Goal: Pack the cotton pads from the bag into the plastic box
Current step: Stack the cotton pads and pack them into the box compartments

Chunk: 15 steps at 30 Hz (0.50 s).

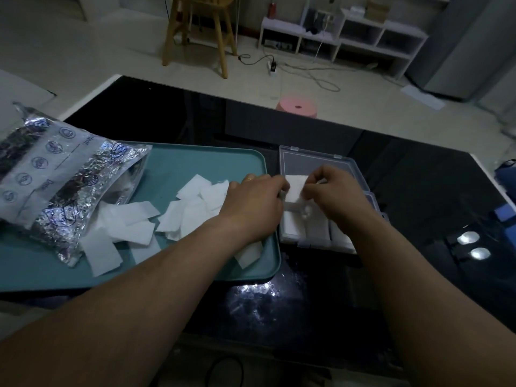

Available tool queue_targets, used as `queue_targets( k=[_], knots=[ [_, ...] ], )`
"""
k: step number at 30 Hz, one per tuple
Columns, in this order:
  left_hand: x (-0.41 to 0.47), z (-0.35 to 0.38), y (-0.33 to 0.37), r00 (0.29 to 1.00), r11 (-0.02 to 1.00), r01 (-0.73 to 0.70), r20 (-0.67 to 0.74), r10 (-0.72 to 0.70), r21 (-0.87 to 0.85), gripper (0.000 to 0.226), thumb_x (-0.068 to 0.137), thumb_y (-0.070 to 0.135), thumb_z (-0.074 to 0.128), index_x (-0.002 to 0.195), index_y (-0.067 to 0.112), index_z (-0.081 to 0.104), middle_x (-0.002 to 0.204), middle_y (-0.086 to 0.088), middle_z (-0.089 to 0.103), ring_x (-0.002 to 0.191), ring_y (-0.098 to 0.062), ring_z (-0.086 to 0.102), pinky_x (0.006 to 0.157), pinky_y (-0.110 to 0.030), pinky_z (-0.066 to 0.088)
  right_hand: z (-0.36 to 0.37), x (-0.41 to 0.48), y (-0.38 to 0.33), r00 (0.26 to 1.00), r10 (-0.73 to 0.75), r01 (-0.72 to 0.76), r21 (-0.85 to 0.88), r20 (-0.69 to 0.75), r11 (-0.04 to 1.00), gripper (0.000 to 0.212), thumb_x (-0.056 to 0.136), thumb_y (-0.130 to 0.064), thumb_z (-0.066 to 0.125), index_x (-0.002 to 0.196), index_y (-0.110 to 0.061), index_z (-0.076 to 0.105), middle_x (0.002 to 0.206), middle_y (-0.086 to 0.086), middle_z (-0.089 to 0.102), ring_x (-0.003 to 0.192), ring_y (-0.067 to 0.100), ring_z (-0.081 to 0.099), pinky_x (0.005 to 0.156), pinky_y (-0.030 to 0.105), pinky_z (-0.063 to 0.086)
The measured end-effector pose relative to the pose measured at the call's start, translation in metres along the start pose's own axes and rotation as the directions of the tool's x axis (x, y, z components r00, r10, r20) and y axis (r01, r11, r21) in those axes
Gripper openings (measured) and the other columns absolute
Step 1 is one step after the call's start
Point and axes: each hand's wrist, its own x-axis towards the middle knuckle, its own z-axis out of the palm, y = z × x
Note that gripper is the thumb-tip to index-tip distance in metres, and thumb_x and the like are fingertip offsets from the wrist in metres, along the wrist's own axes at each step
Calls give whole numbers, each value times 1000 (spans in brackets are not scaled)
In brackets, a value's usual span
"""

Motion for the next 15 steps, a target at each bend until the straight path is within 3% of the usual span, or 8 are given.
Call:
queue_targets(
  k=[3,7,15],
  knots=[
    [0,1,2,1000,1000,4,-10,-4,-5,36,98,22,44,132,33,52,130,1,61,120,-29,49,96,-47,35,-1,0,0,1000,10,-10,2,14,1000,7,87,-8,68,91,-14,69,91,6,72,82,23,69,68,40,57],
    [-2,2,4,999,997,-29,15,28,72,43,100,26,42,142,37,48,134,0,57,125,-29,47,100,-48,35,2,1,3,999,28,-27,-37,25,999,5,86,-11,69,88,-16,70,86,7,74,85,28,73,82,54,62],
    [-4,2,2,996,980,-82,46,74,180,37,101,34,40,133,41,58,129,1,54,124,-27,43,100,-47,31,10,-1,8,998,-68,64,-309,-3,949,9,85,-30,74,85,-29,64,85,-7,69,82,18,67,83,47,59]
  ],
)
